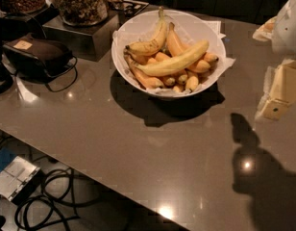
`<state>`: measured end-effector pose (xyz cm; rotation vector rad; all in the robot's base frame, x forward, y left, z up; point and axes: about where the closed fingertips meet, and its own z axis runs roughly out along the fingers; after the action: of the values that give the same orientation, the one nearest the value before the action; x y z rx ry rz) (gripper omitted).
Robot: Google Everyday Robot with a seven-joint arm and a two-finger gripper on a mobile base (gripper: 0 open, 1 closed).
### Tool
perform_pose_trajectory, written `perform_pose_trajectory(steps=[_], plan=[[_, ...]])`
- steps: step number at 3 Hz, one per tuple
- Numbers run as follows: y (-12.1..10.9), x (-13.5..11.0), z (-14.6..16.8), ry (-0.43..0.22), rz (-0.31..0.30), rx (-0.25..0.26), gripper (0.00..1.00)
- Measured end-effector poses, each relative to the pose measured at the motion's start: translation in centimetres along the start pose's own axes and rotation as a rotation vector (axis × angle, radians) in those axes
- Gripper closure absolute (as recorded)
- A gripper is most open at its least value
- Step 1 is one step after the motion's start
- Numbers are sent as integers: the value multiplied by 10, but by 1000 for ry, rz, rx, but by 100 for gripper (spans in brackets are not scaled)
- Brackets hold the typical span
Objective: Pick banana from white bowl
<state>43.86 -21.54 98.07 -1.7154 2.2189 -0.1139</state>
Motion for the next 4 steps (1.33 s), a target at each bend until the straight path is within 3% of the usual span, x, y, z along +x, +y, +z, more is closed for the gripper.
perform_pose_trajectory(steps=[2, 4], plan=[[-1, -3, -3, -13, -15, 6, 0], [-3, -59, -12, -42, -258, -16, 0]])
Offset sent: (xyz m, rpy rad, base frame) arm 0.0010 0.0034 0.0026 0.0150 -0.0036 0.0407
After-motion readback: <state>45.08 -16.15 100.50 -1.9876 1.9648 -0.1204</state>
